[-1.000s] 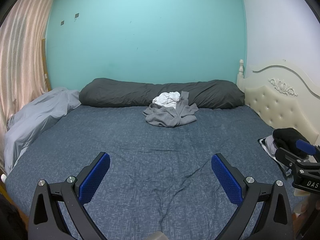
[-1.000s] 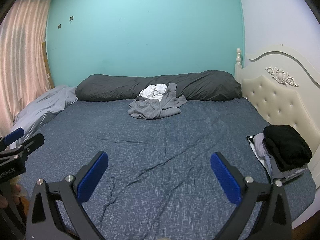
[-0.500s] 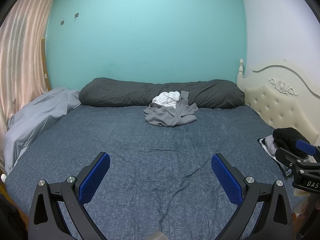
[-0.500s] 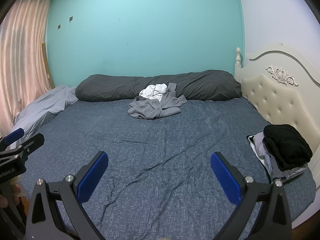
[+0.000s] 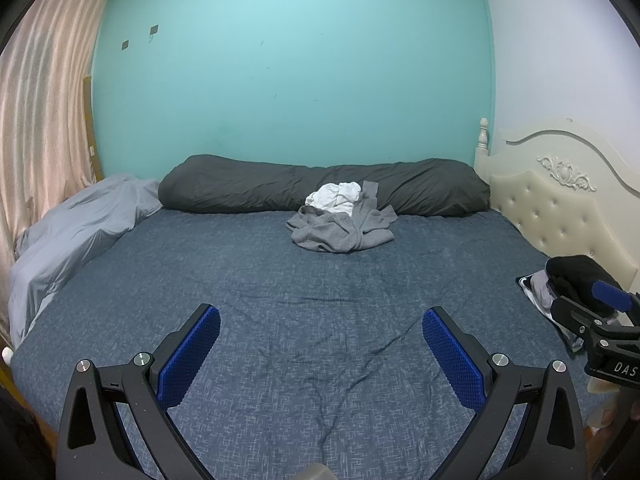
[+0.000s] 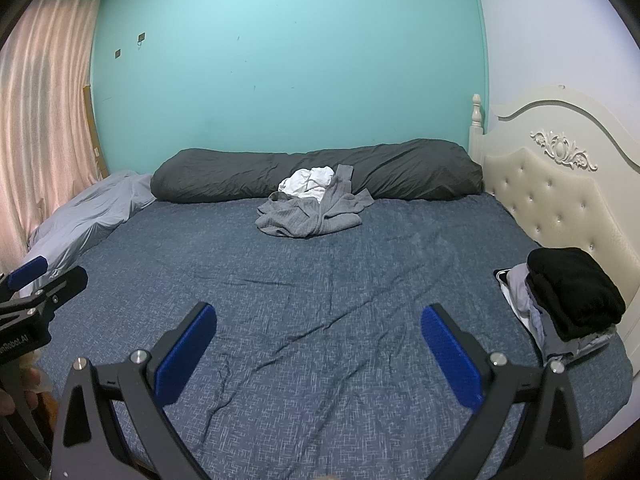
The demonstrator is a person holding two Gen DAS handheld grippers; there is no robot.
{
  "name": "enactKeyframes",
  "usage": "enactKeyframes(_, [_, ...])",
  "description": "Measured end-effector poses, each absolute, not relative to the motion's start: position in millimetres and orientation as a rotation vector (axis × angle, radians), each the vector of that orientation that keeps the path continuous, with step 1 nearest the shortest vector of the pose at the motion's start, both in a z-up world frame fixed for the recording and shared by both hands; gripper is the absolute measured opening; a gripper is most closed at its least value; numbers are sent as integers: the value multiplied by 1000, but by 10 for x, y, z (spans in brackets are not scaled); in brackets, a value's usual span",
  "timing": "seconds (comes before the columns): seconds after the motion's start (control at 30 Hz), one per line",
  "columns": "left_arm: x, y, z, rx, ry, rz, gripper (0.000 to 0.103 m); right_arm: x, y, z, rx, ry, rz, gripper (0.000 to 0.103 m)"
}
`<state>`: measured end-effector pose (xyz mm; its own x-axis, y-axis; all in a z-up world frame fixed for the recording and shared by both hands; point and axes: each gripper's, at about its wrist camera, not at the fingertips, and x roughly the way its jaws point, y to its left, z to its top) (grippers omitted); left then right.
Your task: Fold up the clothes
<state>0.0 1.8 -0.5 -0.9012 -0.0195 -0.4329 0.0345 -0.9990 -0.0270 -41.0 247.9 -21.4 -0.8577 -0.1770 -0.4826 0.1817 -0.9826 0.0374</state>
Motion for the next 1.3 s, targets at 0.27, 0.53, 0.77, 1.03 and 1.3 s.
enactKeyframes(0.27, [28, 18, -14, 687, 58, -3038, 103, -402, 2464, -216, 740, 18, -2862, 103])
enactKeyframes(0.53, [-2, -20, -18, 688, 86, -3029, 103, -440, 2477, -217, 748, 15, -2864, 103])
enactKeyframes(0.77, [-104, -69, -2, 695, 106, -3028, 103, -530, 2507, -236, 760, 9, -2861, 103])
enactKeyframes(1.03, [-312, -118, -22, 723, 116, -3024, 103, -759, 2544, -274, 791, -9, -2855, 103])
enactKeyframes(1.3, [-634, -165, 6, 731, 131, -3028, 103, -1076, 2505, -283, 787, 26, -2852, 103])
